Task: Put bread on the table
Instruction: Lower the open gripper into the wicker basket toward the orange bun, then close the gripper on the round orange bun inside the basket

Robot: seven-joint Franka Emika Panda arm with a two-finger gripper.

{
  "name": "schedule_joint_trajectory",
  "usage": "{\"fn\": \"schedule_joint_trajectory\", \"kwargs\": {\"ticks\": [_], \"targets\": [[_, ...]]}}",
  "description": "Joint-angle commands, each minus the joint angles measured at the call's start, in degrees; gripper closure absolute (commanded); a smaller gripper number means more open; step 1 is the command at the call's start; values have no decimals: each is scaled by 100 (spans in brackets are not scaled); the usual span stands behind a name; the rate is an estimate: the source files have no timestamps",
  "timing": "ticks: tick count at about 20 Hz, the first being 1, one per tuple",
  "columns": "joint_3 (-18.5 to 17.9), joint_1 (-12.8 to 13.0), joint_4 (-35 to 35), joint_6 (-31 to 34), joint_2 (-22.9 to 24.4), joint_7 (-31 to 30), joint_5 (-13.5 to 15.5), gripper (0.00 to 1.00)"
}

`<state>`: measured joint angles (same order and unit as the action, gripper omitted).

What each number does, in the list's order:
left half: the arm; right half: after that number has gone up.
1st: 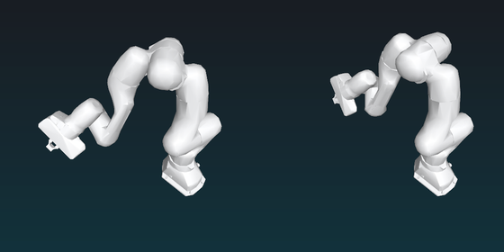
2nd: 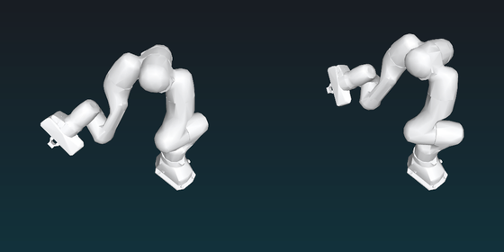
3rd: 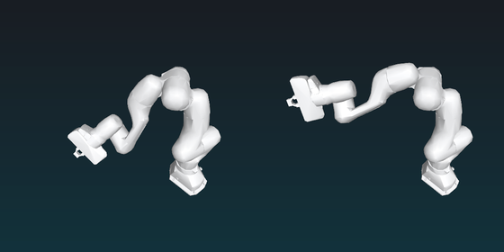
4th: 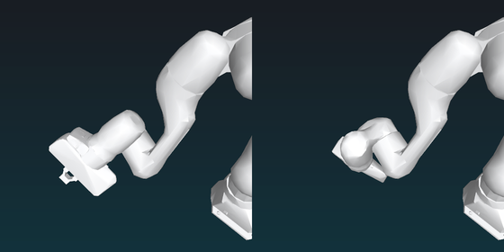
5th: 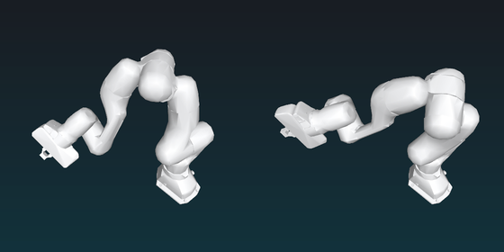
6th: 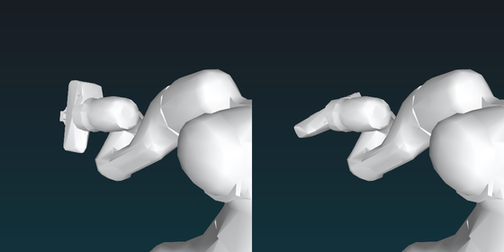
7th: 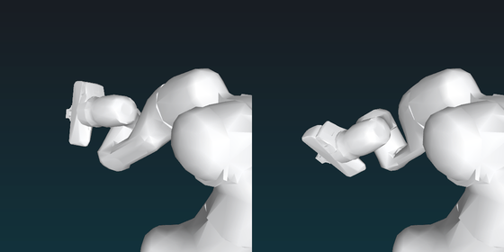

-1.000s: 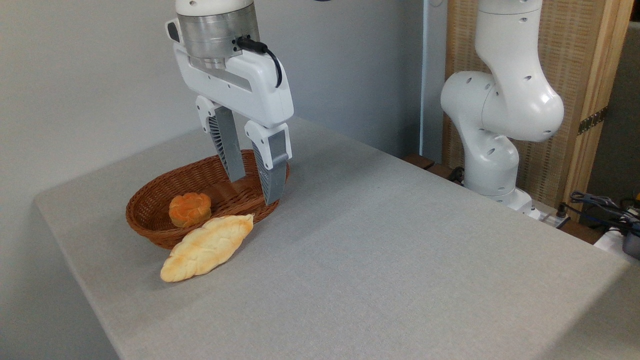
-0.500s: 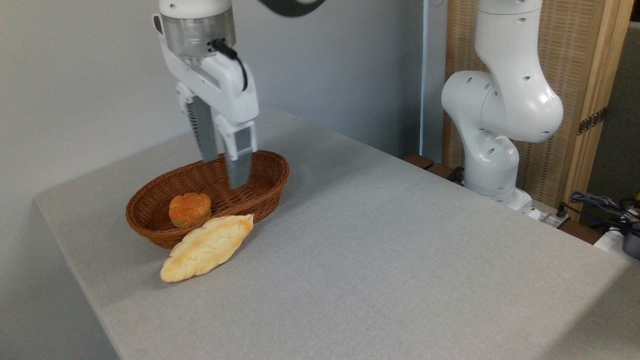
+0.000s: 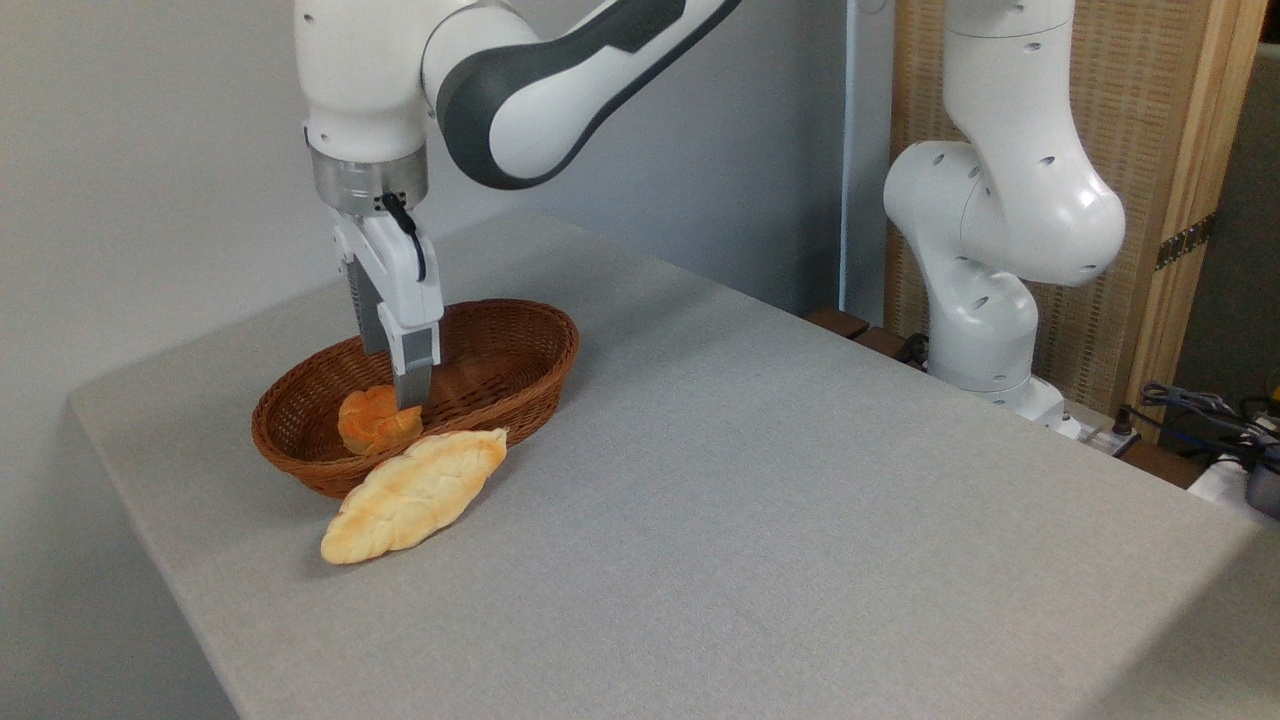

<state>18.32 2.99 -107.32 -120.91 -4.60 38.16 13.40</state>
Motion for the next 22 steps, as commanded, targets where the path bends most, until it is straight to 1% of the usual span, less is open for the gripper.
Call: {"fn": "schedule_joint_trajectory", "kwargs": {"ticks": [1,2,3,4,7,10,13,14,15,16,17,20,22], "targets": [[206,-18,-297,-423,-102,25,-204,0],[242,-18,-429,-573,-146,16,-449,0],[269,-9,-482,-679,-207,16,-617,0],[321,52,-483,-723,-277,8,-654,0],[339,61,-483,-1074,-401,-28,-654,0],[357,87,-483,-1557,-585,-273,-663,1],[366,96,-483,-1611,-621,-283,-672,25],[366,96,-483,-1611,-630,-283,-672,36],[366,96,-483,-1611,-630,-283,-672,51],[366,96,-492,-1611,-621,-283,-672,61],[366,96,-483,-1611,-621,-283,-672,68],[366,96,-483,-1611,-612,-283,-672,72],[366,88,-474,-1620,-621,-274,-663,72]]}}
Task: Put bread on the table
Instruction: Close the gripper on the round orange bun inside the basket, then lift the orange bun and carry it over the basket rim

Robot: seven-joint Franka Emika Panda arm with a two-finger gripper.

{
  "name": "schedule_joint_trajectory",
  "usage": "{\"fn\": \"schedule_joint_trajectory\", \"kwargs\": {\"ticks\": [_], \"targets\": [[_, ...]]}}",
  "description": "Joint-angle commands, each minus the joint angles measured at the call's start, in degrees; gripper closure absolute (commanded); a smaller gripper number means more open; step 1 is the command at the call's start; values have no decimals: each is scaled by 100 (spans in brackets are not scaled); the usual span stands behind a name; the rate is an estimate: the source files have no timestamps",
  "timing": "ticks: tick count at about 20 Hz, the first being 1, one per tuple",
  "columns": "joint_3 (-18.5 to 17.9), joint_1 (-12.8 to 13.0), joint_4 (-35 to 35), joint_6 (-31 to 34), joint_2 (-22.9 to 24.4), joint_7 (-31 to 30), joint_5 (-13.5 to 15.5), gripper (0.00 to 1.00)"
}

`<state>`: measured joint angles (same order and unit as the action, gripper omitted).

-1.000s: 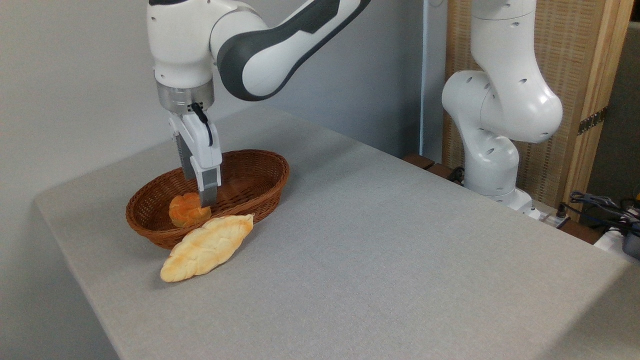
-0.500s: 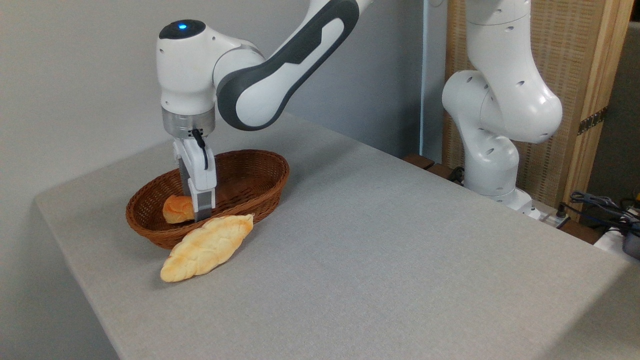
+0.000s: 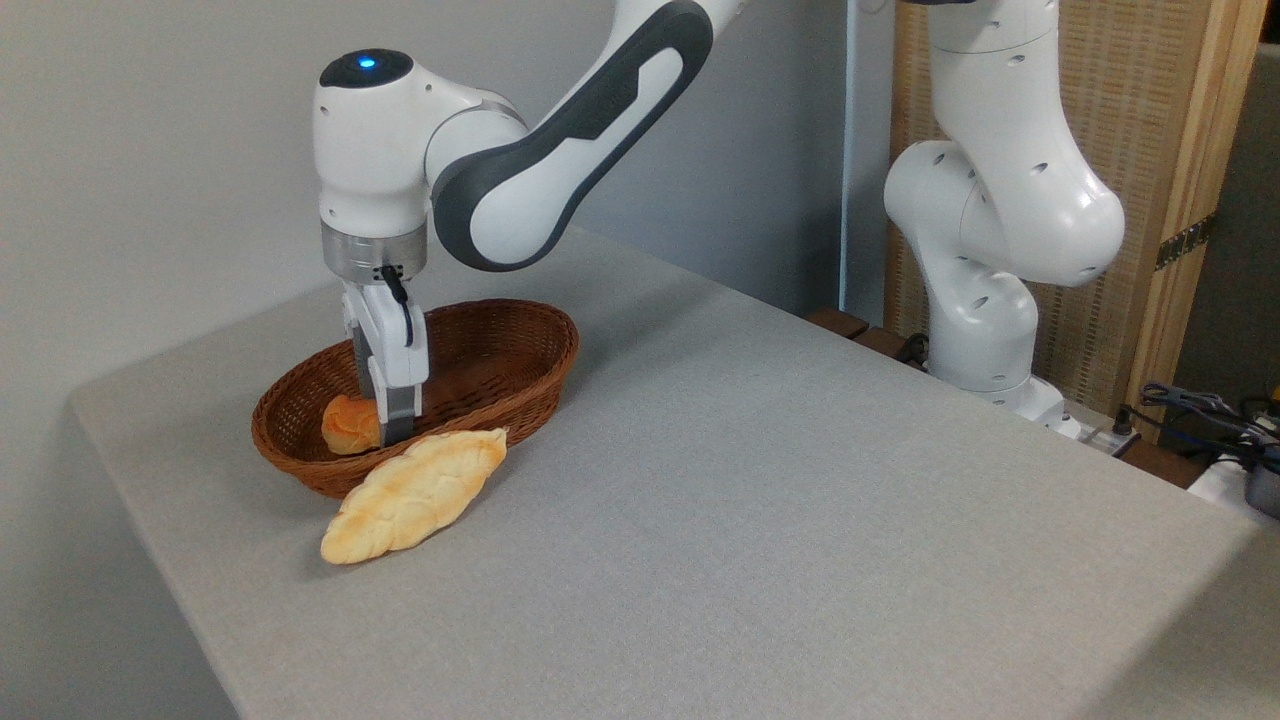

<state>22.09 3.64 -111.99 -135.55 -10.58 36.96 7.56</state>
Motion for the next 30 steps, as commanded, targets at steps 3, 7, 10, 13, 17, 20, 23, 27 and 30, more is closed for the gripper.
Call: {"fn": "schedule_joint_trajectory", "kwargs": {"ticks": [3,7,10,13,17,20,23,27,30], "targets": [[-12,22,11,-156,-14,-162,-62,73],[-20,22,28,-174,-5,-162,-35,79],[-29,22,37,-174,4,-162,-26,82],[-29,14,55,-174,4,-171,-9,82],[-64,14,90,-165,30,-303,166,82],[-91,-21,274,-104,82,-382,351,79],[-161,-48,449,228,127,-417,457,78],[-441,-48,1046,1589,135,-382,405,75],[-696,-48,1521,2609,241,-356,326,74]]}}
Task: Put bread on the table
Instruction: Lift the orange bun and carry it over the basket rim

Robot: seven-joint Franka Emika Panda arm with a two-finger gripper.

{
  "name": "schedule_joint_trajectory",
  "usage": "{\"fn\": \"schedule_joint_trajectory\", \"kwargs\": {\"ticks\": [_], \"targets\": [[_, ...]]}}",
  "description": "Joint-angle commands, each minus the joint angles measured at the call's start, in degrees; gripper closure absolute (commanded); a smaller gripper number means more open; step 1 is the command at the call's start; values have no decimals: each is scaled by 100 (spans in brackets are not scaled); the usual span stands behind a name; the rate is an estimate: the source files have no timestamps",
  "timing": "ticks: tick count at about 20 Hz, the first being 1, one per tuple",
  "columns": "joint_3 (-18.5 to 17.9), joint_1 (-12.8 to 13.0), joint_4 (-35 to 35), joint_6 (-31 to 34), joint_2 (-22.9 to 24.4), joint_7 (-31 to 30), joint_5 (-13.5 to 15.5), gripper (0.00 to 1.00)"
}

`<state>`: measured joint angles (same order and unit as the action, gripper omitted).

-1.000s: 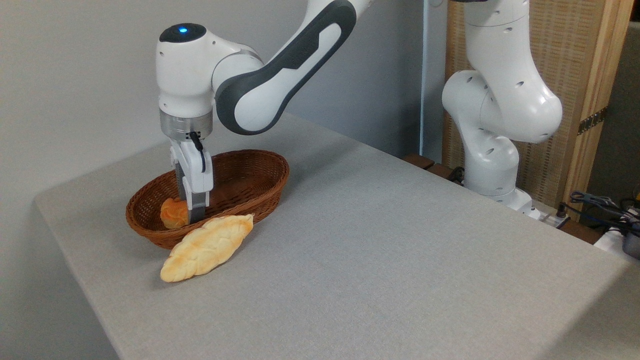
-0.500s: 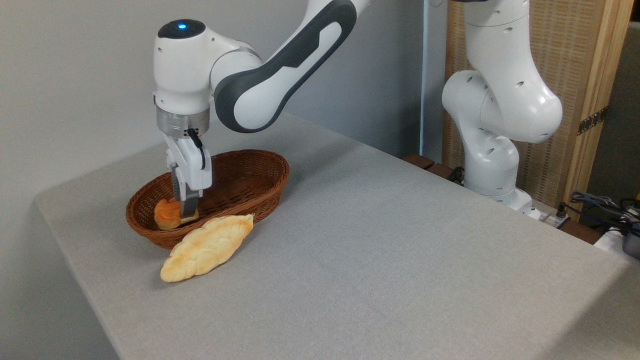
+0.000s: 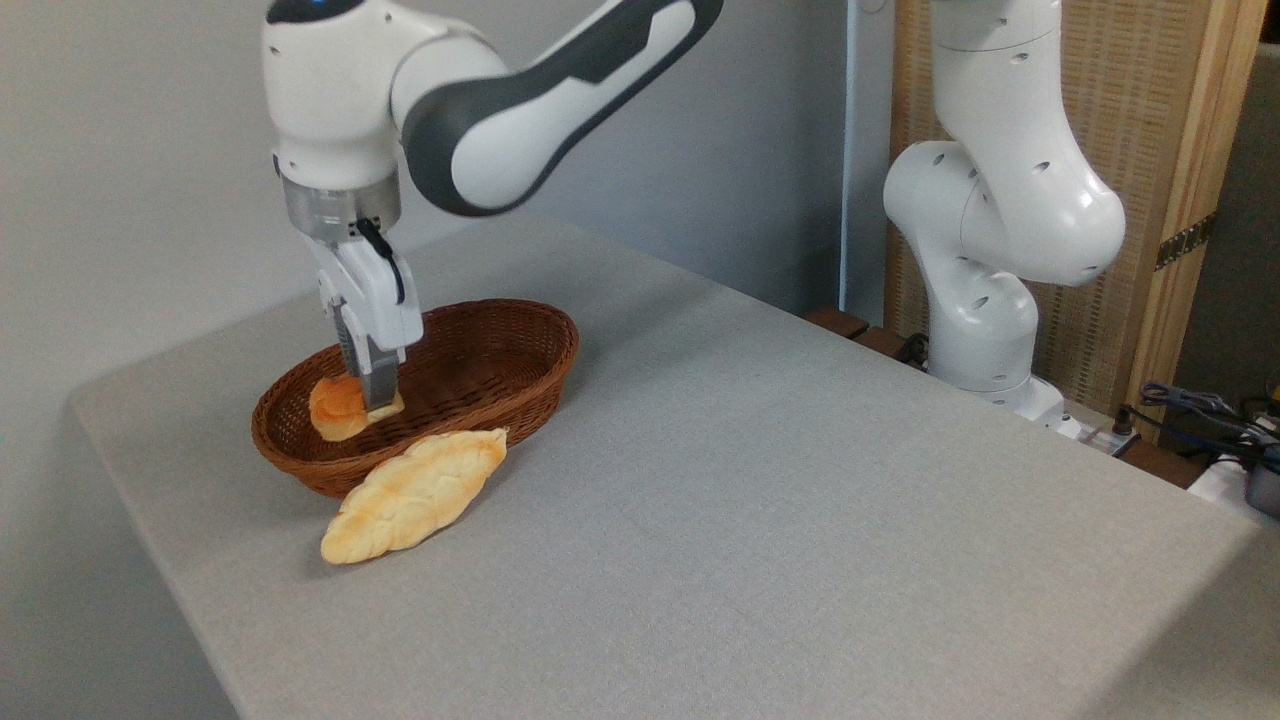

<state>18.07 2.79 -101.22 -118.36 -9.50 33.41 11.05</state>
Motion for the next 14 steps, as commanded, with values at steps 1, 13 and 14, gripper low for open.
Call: {"fn": "schedule_joint_trajectory", "kwargs": {"ticks": [1,13,14], "targets": [[-374,37,524,1129,220,-1,-145,71],[-560,37,498,1957,476,913,-1140,61],[-559,37,498,1957,467,921,-1157,61]]}}
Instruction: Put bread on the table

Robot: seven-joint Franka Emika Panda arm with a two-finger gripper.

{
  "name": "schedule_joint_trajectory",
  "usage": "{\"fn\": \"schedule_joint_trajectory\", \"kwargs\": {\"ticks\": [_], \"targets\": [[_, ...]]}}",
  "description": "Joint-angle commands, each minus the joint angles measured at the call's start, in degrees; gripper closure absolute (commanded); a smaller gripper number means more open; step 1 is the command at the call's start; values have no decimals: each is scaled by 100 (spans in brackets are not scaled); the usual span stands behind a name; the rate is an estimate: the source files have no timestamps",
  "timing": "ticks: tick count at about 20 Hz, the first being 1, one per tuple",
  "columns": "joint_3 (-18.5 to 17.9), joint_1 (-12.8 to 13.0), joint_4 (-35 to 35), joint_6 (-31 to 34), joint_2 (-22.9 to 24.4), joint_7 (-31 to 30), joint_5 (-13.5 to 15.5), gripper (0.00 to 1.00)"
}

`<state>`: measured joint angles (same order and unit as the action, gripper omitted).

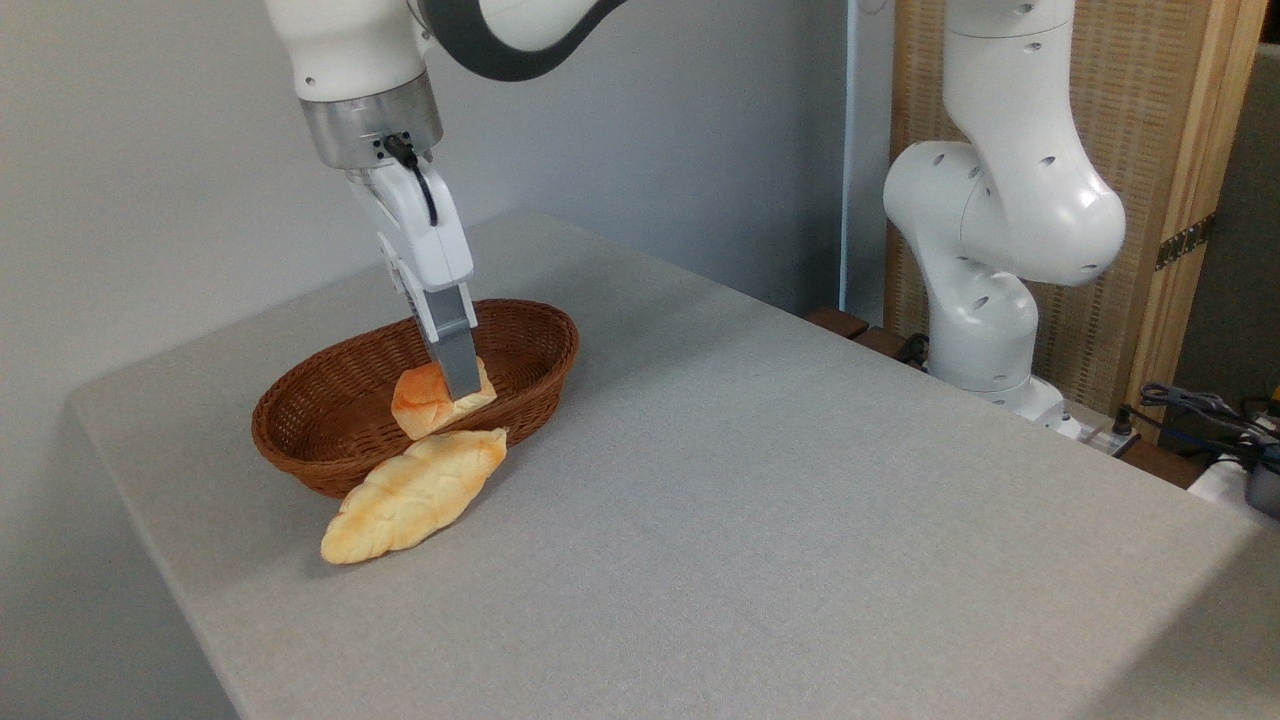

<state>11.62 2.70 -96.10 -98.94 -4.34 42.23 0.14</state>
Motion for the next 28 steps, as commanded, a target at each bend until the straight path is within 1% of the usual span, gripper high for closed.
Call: {"fn": "schedule_joint_trajectory", "kwargs": {"ticks": [1,3,5,8,11,15,17,18,22,23,24,25,26,28], "targets": [[86,37,-5,15,-41,66,-84,61],[7,29,4,24,-6,58,-93,56],[-98,20,4,33,38,49,-84,53],[-46,29,-13,24,12,40,-93,54],[33,37,-31,-2,-23,22,-41,54],[68,46,-75,-248,-84,-136,-5,54],[217,55,-153,-432,-155,-214,-14,54],[227,55,-180,-511,-164,-285,-14,55],[218,46,-172,-539,-138,-303,-40,54],[157,37,-154,-539,-103,-268,-66,46],[113,29,-128,-530,-67,-250,-75,25],[-18,20,-119,-530,3,-233,-84,0],[-185,20,-110,-530,64,-233,-49,0],[-353,11,-110,-495,240,-259,-23,0]]}}
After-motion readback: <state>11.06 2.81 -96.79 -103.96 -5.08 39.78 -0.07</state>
